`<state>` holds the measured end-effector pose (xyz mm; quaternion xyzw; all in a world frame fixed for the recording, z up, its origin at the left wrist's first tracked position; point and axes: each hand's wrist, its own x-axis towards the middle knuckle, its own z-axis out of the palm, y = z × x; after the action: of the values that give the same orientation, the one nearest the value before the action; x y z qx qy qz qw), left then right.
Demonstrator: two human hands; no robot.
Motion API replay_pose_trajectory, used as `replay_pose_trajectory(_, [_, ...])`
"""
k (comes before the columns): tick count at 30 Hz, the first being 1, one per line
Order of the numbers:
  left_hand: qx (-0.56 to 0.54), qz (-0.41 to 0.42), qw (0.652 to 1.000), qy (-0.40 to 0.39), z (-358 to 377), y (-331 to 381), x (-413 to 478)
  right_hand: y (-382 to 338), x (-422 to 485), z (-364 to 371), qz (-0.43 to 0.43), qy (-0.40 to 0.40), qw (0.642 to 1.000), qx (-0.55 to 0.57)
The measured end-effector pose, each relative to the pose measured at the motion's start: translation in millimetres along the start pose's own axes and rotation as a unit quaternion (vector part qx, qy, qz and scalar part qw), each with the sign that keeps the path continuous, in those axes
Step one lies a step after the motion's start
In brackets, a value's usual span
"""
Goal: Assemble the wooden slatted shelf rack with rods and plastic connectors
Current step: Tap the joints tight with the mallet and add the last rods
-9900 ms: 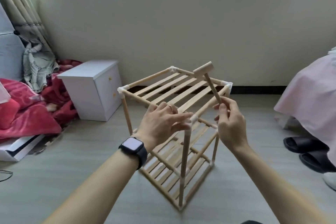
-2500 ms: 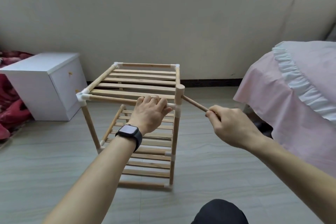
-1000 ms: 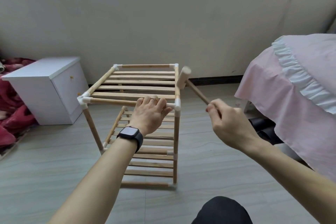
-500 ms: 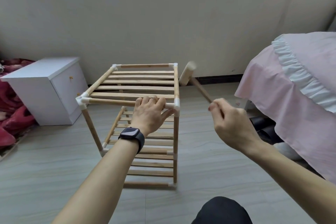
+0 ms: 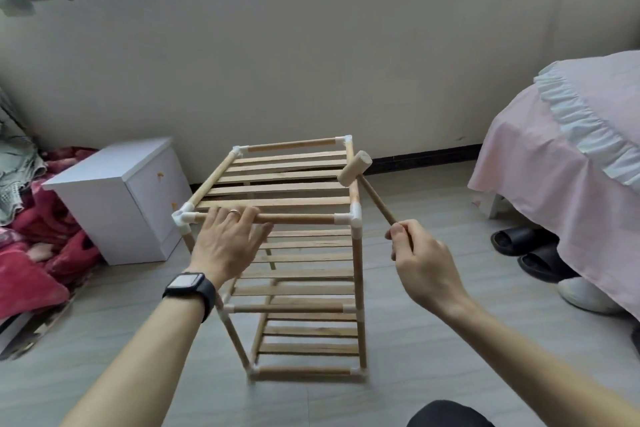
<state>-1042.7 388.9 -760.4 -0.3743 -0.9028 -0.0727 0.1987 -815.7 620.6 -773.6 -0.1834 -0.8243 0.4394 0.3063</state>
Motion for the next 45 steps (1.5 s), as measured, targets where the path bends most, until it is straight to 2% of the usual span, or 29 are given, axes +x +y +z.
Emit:
replay_pose_trajectory(4, [0.018, -0.044, 0.999, 0.007, -10, -30, -11, -24, 6, 54, -0.048, -0.010, 0.996, 0.070])
replay_pose_trajectory(9, [0.028, -0.016, 0.999, 0.024, -14, 4, -14, -53, 27, 108, -0.087, -0.009, 0.994, 0.063])
replay_pose_trajectory(12, [0.003, 0.000, 1.000, 0.007, -18, 38, -17, -56, 40, 124, -0.094, 0.014, 0.995, 0.007])
replay_pose_trajectory(15, [-0.016, 0.047, 0.999, -0.021, -27, 54, -19, -46, 50, 121, -0.116, 0.044, 0.990, -0.066])
replay_pose_trajectory(19, [-0.008, 0.074, 0.996, -0.041, -44, 19, -23, -23, 60, 102, -0.137, 0.049, 0.988, -0.053])
replay_pose_trajectory(24, [-0.064, 0.111, 0.992, -0.002, -38, 20, -44, -13, 76, 90, -0.137, 0.055, 0.988, -0.039])
replay_pose_trajectory(29, [-0.020, 0.140, 0.990, 0.005, -36, 53, -44, 1, 96, 73, -0.151, 0.088, 0.979, -0.102])
replay_pose_trajectory(34, [-0.107, 0.169, 0.980, 0.013, -37, 61, -36, -1, 109, 55, -0.057, 0.082, 0.985, -0.141])
replay_pose_trajectory(38, [-0.092, 0.079, 0.991, -0.060, -31, 45, -24, -19, 80, 59, -0.027, 0.051, 0.998, -0.010])
replay_pose_trajectory(41, [-0.057, 0.049, 0.995, -0.058, -25, 52, -16, -29, 56, 62, -0.037, 0.010, 0.994, 0.100])
replay_pose_trajectory(45, [-0.045, 0.008, 0.998, -0.050, -24, 85, -7, -27, 42, 61, -0.028, -0.018, 0.989, 0.142])
